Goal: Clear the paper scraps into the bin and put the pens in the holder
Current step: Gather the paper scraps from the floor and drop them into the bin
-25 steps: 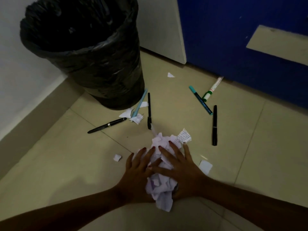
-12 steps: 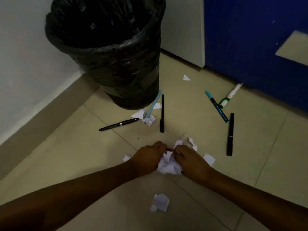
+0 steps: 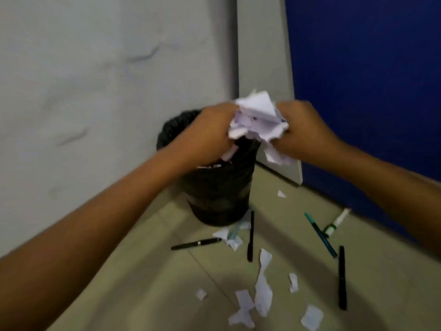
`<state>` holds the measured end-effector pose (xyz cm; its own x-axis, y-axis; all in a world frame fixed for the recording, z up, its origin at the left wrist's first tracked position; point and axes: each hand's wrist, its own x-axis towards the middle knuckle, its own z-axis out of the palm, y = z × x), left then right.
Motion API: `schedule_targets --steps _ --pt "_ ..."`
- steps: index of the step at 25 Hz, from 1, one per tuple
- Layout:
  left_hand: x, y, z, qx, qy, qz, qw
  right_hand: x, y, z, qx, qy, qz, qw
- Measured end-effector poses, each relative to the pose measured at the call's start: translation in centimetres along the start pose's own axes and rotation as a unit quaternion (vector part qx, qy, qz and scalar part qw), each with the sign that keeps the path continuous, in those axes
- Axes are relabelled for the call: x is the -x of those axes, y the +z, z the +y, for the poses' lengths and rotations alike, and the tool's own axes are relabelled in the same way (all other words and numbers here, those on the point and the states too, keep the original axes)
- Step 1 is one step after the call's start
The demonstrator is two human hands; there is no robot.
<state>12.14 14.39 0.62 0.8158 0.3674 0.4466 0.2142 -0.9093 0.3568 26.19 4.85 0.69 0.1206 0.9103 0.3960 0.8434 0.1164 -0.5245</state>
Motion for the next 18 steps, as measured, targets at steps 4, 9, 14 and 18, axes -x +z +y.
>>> schedule_targets --steps 4,9,14,18 --pt "-5.6 -3.0 -6.7 -0.075 -0.07 -0.139 0.985 -9.1 1.7 1.5 0.069 0.056 -0.055 0.995" --pt "-3.6 0.7 -9.5 -0.054 -0.191 -0.174 0.964 -9.7 8.2 2.9 0.067 0.111 -0.148 0.981" --pt "-1.6 -0.6 -9.3 0.016 -0.267 -0.157 0.951 -7.4 6.9 2.1 0.165 0.117 -0.149 0.968" --pt "1.3 -1.8 -6.0 0.03 -0.137 0.049 0.989 -3.6 3.8 0.6 0.063 -0.049 0.018 0.997"
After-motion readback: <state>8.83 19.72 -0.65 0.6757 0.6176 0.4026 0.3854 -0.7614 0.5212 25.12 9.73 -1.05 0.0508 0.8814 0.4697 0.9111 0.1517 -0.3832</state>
